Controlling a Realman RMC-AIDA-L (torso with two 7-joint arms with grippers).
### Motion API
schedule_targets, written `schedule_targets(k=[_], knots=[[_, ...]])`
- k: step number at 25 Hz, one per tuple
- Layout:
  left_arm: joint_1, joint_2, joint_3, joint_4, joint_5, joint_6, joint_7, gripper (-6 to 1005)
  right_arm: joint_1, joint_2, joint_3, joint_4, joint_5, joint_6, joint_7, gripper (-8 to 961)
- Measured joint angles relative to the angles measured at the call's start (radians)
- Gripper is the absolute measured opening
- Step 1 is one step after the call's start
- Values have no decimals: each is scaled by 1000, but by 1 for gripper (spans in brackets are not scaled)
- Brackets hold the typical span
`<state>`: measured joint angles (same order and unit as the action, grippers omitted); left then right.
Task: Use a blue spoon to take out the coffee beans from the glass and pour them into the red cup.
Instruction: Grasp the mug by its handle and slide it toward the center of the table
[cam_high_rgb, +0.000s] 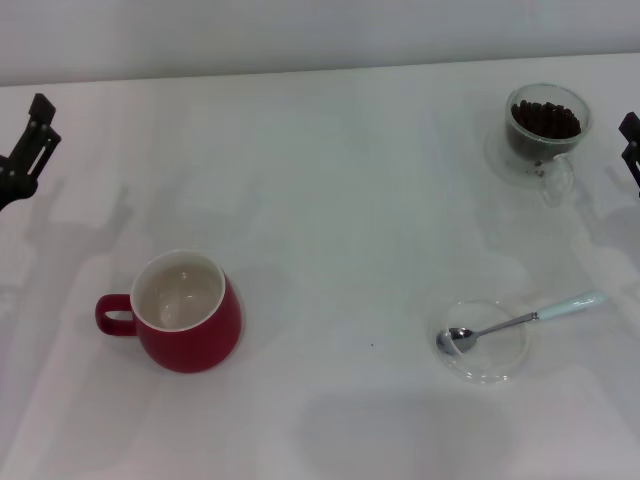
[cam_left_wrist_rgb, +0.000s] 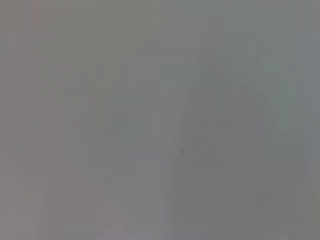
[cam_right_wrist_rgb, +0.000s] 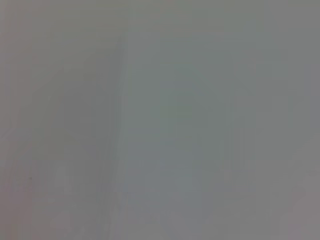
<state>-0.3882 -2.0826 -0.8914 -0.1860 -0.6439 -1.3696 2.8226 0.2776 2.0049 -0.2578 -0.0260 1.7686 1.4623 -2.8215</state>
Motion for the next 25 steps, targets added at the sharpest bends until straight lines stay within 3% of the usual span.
schedule_targets(k=[9, 19, 25], knots=[[30, -1, 11, 6, 9, -18, 1, 877, 1, 0, 4, 0, 1, -1, 1, 486], [132, -3, 15, 11, 65, -46, 2, 877, 6, 0, 10, -2, 9, -10, 1, 486], [156, -4, 83, 11, 89, -38, 2, 877, 12, 1, 11, -1, 8, -34, 1, 486]])
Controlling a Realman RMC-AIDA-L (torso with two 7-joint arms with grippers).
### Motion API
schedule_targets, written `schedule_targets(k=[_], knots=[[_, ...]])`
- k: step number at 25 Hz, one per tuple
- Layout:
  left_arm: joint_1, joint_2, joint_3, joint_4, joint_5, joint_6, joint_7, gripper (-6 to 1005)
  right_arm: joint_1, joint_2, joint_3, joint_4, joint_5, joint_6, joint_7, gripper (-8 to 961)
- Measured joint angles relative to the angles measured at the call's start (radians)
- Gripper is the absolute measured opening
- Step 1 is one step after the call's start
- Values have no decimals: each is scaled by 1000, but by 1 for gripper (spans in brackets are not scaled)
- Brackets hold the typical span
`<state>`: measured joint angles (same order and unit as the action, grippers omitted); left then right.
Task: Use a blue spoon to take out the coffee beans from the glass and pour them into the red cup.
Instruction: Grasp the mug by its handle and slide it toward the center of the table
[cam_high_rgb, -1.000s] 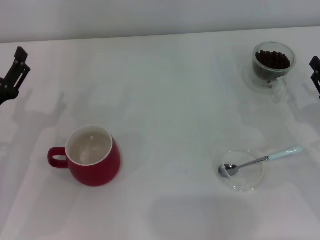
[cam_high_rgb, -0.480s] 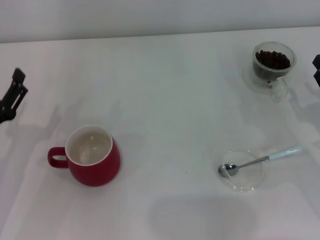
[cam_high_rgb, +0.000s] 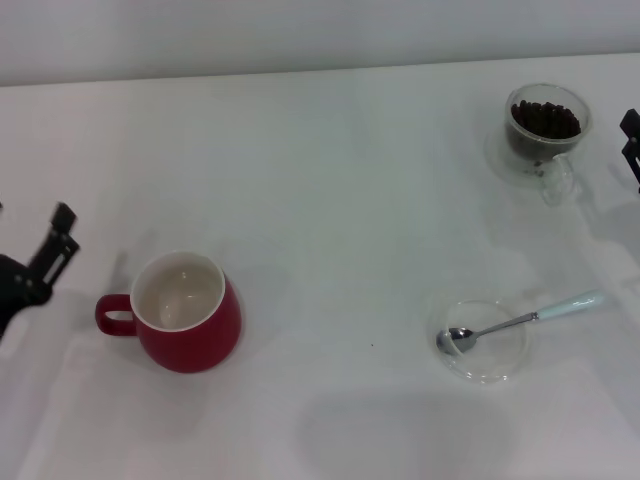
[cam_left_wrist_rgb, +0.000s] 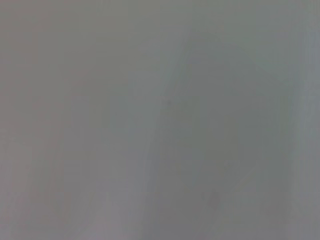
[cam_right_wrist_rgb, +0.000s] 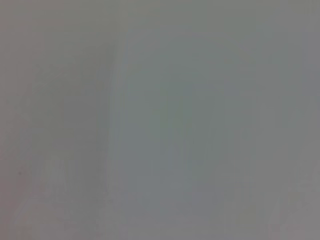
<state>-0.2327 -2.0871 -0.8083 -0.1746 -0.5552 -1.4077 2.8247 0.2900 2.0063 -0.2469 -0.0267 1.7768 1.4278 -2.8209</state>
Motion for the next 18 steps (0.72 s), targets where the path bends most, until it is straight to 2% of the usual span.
schedule_targets(k=[4, 6, 7, 10, 18], knots=[[20, 2, 59, 16, 1, -1, 0, 876, -3, 0, 0, 1, 0, -1, 0, 486], [20, 2, 59, 16, 1, -1, 0, 876, -5, 0, 0, 4, 1, -4, 0, 486], [57, 0, 65, 34, 1, -12, 1, 876, -6, 0, 0, 6, 1, -5, 0, 486], [88, -1, 65, 36, 0, -24, 1, 876, -8, 0, 0, 10, 1, -6, 0, 486], [129, -1, 119, 40, 5, -10, 1, 876, 4, 0, 0, 3, 1, -6, 0, 486]])
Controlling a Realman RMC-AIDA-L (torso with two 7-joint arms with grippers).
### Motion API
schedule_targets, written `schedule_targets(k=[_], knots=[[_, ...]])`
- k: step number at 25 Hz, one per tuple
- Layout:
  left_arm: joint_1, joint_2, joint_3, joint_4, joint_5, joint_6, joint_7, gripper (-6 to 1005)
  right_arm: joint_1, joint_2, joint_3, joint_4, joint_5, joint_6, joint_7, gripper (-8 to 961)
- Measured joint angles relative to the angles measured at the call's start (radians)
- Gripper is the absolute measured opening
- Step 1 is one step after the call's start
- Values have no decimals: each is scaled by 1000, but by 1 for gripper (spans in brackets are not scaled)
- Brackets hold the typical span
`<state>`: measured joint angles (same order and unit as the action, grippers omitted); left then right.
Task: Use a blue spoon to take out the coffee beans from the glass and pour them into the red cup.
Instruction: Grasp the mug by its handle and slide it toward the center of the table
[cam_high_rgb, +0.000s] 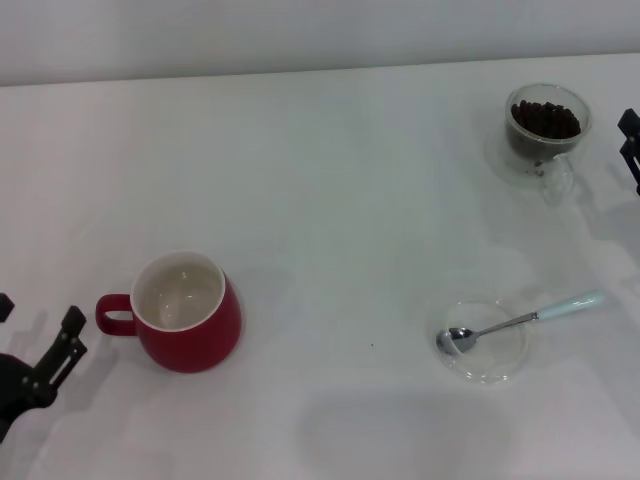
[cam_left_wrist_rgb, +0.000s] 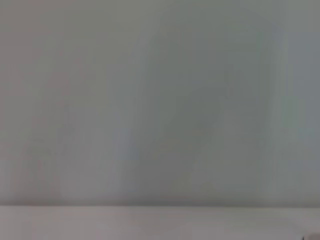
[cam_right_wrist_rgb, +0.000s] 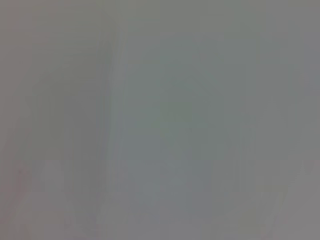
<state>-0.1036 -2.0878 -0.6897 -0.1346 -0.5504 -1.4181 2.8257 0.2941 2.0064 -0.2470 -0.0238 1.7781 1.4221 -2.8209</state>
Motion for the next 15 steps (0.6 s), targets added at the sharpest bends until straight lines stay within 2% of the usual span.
schedule_targets(k=[7, 15], knots=[[11, 0, 49, 2, 0, 11, 0, 877, 13, 0, 0, -1, 1, -19, 0, 486], [-14, 0, 51, -12, 1, 141, 0, 877, 19, 1, 0, 2, 1, -27, 0, 486]])
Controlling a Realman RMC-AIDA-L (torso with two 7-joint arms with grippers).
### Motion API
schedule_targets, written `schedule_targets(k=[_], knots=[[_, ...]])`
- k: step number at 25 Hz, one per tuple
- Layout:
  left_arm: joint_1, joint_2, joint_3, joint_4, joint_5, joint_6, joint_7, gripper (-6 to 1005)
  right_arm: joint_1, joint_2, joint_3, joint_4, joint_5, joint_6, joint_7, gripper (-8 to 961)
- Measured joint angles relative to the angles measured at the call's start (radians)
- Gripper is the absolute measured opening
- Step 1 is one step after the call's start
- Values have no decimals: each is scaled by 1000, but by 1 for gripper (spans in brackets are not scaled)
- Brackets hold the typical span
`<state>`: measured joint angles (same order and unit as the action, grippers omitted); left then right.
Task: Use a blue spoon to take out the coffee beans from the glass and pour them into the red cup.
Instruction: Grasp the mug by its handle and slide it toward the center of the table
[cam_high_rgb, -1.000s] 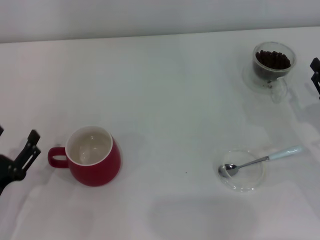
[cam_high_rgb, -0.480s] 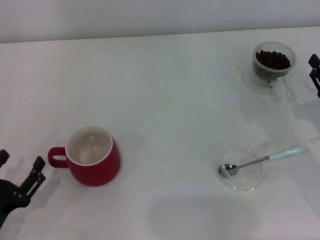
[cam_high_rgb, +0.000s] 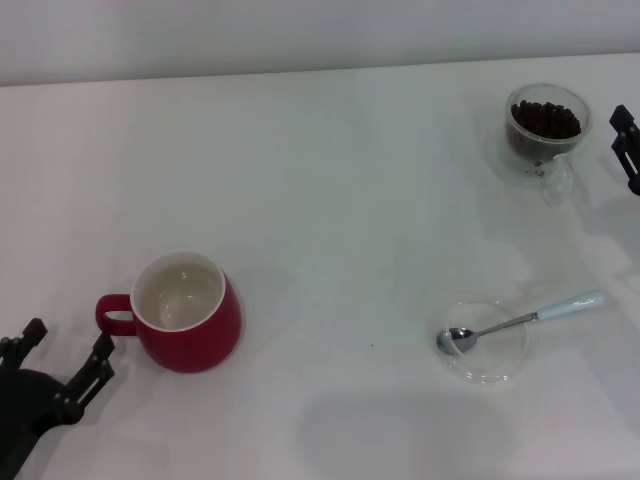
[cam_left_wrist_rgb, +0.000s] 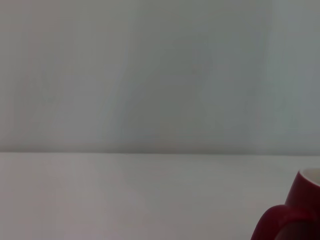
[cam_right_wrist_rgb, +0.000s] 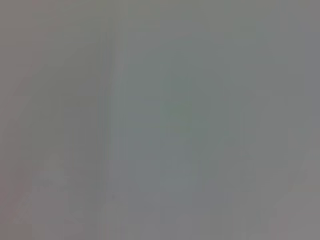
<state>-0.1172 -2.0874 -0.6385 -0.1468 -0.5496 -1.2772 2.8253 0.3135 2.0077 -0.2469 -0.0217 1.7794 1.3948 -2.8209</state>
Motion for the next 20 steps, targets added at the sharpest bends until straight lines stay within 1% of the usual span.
schedule_targets(k=[8, 9, 20], knots=[[-26, 1, -1, -8, 3, 14, 0, 876, -1, 0, 0, 4, 0, 0, 0, 486], [-40, 2, -1, -10, 6, 21, 0, 876, -1, 0, 0, 4, 0, 0, 0, 486], [-74, 3, -1, -11, 7, 29, -1, 877, -4, 0, 0, 2, 0, 7, 0, 486]])
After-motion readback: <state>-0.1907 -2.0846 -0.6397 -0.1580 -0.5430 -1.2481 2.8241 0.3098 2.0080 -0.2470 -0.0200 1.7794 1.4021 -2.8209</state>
